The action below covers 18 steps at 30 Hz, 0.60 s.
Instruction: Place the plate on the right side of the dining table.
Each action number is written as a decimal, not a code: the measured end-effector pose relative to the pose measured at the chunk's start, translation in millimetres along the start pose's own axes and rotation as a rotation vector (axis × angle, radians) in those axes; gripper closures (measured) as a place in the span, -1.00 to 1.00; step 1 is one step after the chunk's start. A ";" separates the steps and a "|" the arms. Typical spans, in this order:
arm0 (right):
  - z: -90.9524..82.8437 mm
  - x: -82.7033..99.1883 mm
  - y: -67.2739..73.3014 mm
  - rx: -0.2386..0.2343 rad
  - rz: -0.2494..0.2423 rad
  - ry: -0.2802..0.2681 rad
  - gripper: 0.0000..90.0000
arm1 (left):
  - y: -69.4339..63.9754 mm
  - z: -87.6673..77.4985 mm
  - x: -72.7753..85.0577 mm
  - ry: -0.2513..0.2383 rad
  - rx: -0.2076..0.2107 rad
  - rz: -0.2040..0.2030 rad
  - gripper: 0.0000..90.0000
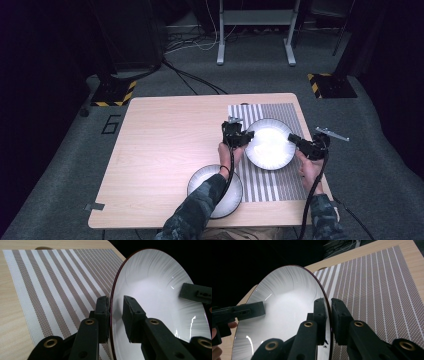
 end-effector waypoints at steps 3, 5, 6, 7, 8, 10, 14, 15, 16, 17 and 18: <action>3.6 -1.7 -2.8 0.000 0.004 0.009 0.83 | 1.6 3.5 -1.5 0.006 -0.009 0.007 0.65; 6.2 -2.8 -4.7 -0.001 0.010 0.013 0.83 | 2.5 5.6 -1.9 0.010 -0.016 -0.001 0.65; 7.3 -3.3 -5.4 -0.001 0.014 0.016 0.83 | 3.1 6.8 -1.9 0.012 -0.017 -0.002 0.65; 8.7 -4.2 -6.8 0.001 0.007 0.016 0.83 | 3.9 8.2 -2.2 0.013 -0.018 -0.003 0.65; 10.1 -5.0 -7.4 0.000 0.006 0.018 0.83 | 4.0 9.9 -2.5 0.009 -0.020 -0.018 0.65; 12.8 -6.2 -8.9 0.001 0.009 0.020 0.83 | 6.0 12.2 -2.6 0.016 -0.026 -0.016 0.65; 20.8 -7.0 -13.0 -0.003 0.008 0.029 0.82 | 9.9 16.0 -2.1 0.026 -0.040 -0.028 0.65; 22.3 -6.8 -13.5 -0.003 0.013 0.034 0.82 | 10.8 17.2 -1.9 0.029 -0.037 -0.031 0.65; 23.7 -7.1 -14.2 -0.001 0.008 0.032 0.83 | 11.7 18.1 -1.7 0.032 -0.040 -0.035 0.65; 24.8 -6.9 -14.8 -0.001 0.004 0.034 0.83 | 12.1 19.3 -1.7 0.033 -0.041 -0.036 0.65; 25.6 -6.4 -15.3 0.002 0.005 0.038 0.83 | 12.3 20.1 -1.5 0.037 -0.045 -0.039 0.65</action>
Point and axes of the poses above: each handheld gripper's, and its own axes: z roughly forward along the jaws, x roughly out of its underside, y roughly to its left, the point moved 9 cm from there along z, roughly forward along the jaws, and after that the axes turned 3 degrees about z, right-handed, at the moved point
